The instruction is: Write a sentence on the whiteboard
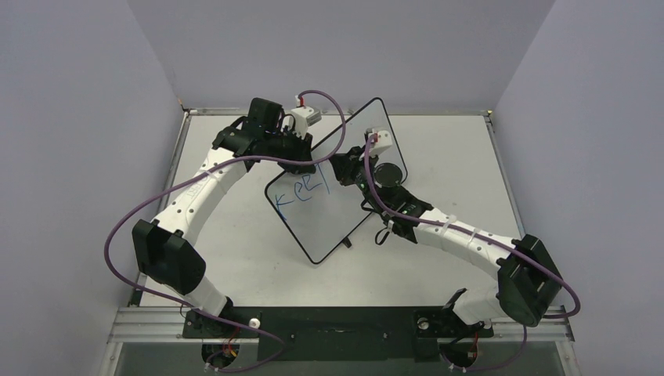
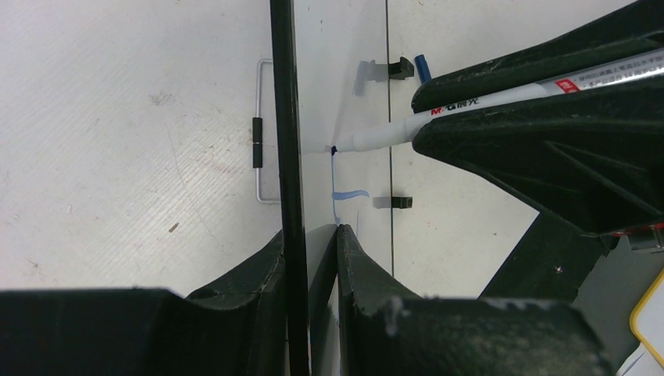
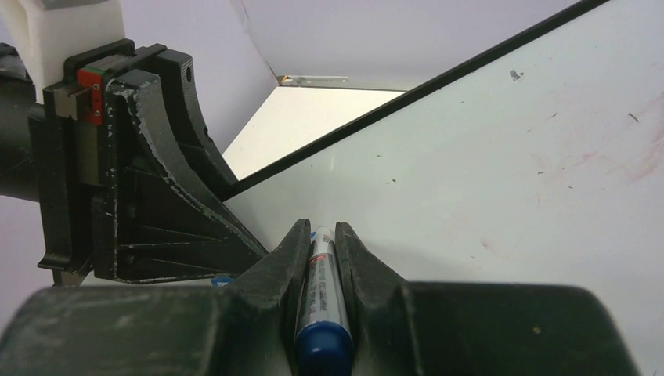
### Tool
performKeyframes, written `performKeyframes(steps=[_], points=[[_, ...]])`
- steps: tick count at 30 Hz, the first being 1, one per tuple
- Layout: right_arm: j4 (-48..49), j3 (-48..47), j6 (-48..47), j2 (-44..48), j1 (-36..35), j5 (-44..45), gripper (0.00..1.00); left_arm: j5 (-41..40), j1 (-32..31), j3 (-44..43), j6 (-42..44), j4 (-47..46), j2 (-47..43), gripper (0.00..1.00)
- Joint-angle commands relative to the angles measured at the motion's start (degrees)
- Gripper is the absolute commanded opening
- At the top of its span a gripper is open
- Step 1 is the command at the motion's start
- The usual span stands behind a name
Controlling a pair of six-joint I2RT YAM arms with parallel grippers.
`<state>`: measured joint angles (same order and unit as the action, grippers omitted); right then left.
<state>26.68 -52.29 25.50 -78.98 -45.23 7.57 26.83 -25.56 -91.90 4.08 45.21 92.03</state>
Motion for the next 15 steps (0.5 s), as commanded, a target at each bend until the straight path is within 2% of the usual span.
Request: performKeyframes(steps=[1,15], points=[[1.54,-0.50,-0.68,-0.85,0.83,0.93,0.00,-3.61,-0.89,0.40,6.55,-5.23,-0.84,0.00],[1.08,3.16,0.57,0.11,0.85,0.16,0.00,-3.59,-0.89,0.32,6.56,-5.23,-0.89,0.00]])
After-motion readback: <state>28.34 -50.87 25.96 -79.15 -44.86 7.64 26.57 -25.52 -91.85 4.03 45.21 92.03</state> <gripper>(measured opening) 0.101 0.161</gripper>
